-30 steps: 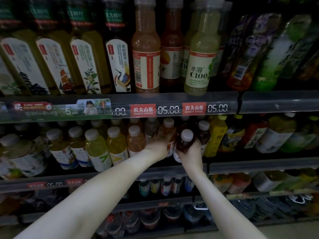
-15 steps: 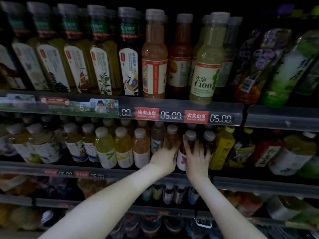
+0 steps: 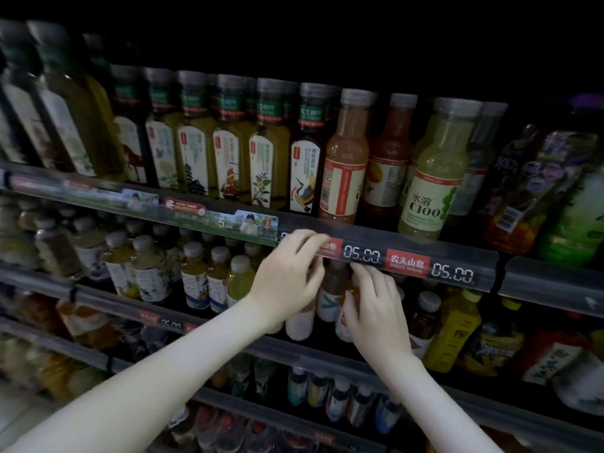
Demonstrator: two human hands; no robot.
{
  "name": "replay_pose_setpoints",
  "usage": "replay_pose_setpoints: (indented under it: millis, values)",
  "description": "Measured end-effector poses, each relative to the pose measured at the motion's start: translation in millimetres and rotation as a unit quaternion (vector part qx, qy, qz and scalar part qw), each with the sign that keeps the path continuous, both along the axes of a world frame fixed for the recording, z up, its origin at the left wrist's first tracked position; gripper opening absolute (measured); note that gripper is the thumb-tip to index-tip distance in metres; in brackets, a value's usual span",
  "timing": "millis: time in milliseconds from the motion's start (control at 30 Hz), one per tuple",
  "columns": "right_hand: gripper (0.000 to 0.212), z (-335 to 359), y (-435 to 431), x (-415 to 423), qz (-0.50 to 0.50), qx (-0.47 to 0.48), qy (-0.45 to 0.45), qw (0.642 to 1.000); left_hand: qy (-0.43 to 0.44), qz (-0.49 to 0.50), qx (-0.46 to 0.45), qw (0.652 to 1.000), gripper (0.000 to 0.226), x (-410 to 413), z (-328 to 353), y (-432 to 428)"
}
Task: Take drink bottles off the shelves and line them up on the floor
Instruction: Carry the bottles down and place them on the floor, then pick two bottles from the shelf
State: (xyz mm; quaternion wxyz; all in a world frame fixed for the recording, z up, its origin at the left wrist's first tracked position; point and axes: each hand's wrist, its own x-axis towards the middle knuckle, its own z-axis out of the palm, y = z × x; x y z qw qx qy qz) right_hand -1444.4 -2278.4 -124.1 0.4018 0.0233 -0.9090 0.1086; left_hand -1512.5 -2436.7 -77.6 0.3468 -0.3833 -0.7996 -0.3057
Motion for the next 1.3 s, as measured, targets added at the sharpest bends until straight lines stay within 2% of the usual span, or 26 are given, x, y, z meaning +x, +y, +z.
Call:
replay_pose_setpoints:
  millis: [167,300,467,700,867,933,1100,1233,1300]
  values:
    - [0.041,0.7,-27.3,-11.0,0.017,-0.004,-0.001,1.000,-0.008,0.016,-0.027,0.999,0.034,-22.9,-5.1,-29.3]
    - [0.041,-32.6,-66.0,-14.7,0.024,-0.004,-0.050,0.998,-0.030,0.009,-0.059,0.998,0.031,-35.5,-47.8,-76.1]
    - [0.035,-90.4,-139.9,-31.1,0.030,-0.032,-0.158,0.986,-0.111,0.001,-0.113,0.987,0.035,-44.8,-120.1,-171.6]
    - [0.040,-179.0,-248.3,-55.7,-0.002,-0.236,-0.342,0.910,-0.216,-0.005,-0.210,0.953,0.033,-70.5,-197.0,-306.3]
    - [0.049,-232.7,-286.9,-87.7,-0.013,-0.291,-0.411,0.864,-0.264,0.012,-0.191,0.945,0.039,-91.5,-258.5,-338.0]
    - [0.054,-257.7,-299.0,-105.7,-0.019,-0.311,-0.411,0.856,-0.289,0.034,-0.180,0.940,0.042,-104.3,-292.4,-340.4]
    - [0.063,-316.1,-336.3,-149.3,-0.013,-0.384,-0.353,0.853,-0.400,0.132,-0.132,0.898,0.053,-139.4,-379.1,-344.2]
    - [0.076,-360.7,-361.0,-175.8,-0.039,-0.418,-0.293,0.859,-0.438,0.168,-0.088,0.879,0.064,-160.5,-423.0,-346.9]
    - [0.080,-380.0,-372.4,-186.5,-0.045,-0.396,-0.272,0.876,-0.455,0.173,-0.081,0.870,0.064,-174.4,-439.7,-349.9]
